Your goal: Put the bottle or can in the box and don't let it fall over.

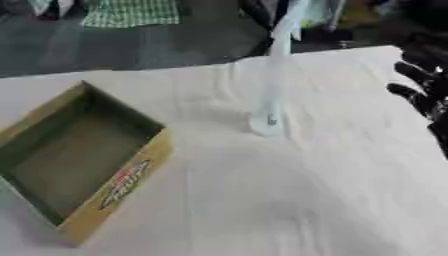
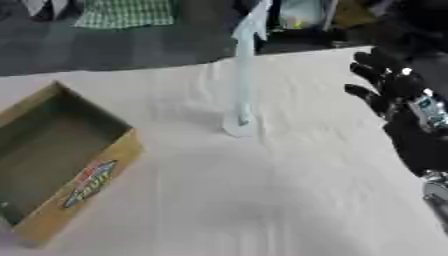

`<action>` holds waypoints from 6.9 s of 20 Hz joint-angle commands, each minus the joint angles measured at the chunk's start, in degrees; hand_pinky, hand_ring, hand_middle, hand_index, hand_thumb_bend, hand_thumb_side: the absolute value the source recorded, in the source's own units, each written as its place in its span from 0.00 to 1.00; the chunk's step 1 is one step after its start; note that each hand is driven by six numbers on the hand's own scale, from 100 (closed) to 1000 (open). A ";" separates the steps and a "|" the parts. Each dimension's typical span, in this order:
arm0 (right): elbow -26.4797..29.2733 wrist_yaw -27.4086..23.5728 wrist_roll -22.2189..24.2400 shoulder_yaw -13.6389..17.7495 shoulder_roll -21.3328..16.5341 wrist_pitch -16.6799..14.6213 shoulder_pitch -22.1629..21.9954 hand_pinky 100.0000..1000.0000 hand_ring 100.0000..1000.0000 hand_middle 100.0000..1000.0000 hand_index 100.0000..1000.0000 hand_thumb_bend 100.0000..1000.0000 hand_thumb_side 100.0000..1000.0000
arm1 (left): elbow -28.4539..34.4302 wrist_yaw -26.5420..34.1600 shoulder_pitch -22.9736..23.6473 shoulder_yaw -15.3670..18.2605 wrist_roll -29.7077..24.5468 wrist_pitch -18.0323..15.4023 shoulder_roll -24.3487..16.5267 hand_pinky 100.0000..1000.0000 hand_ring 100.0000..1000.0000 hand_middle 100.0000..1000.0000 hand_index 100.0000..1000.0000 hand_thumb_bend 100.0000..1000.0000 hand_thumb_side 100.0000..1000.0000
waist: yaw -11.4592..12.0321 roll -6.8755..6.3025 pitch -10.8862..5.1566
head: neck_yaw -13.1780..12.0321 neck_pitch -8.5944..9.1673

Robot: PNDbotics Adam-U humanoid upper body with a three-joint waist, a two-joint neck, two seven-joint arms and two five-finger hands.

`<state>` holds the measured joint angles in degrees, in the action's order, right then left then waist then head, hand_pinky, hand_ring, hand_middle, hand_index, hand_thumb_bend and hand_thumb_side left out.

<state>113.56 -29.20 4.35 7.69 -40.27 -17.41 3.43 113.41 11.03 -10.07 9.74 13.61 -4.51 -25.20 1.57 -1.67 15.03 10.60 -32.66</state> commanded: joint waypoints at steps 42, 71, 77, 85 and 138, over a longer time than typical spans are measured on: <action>1.03 -60.14 -2.34 -5.24 1.67 33.33 17.12 0.00 0.06 0.19 1.00 0.10 0.85 | 1.18 0.16 -0.21 0.15 -0.28 0.21 -1.77 1.00 0.69 0.69 0.85 0.17 0.83 | -0.27 -0.04 -1.92 | 0.50 0.03; 1.03 -72.50 -12.10 -6.40 3.12 41.74 20.29 0.00 0.05 0.18 1.00 0.26 1.00 | 1.18 0.26 -0.42 -0.05 -0.39 0.31 -1.49 1.00 0.69 0.69 0.85 0.18 0.83 | 0.05 -0.04 -1.32 | 0.91 0.09; 1.03 -72.46 -13.02 -7.21 3.73 42.89 20.90 0.00 0.05 0.18 1.00 0.27 1.00 | 1.18 0.26 -0.45 -0.12 -0.46 0.35 -1.36 1.00 0.69 0.69 0.85 0.17 0.83 | 0.26 -0.03 -1.10 | 1.34 0.17; 0.46 -72.51 -13.02 -7.13 3.17 42.82 21.63 0.00 0.05 0.18 1.00 0.27 1.00 | 1.18 0.23 -0.52 -0.21 -0.61 0.41 -1.17 1.00 0.69 0.68 0.85 0.17 0.83 | 0.54 -0.14 -0.56 | 1.75 0.62; -10.30 -76.81 -7.74 -5.81 -2.73 45.53 27.76 0.00 0.04 0.17 1.00 0.32 1.00 | 1.18 -0.12 -1.88 -0.63 -1.19 0.08 -0.60 1.00 0.68 0.69 0.85 0.16 0.85 | 1.98 -1.26 3.27 | 6.12 3.81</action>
<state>103.10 -105.48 -3.40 1.36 -41.10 27.98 30.33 113.41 11.04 -11.49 8.98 12.53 -4.38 -24.67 3.53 -3.08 19.14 16.49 -29.59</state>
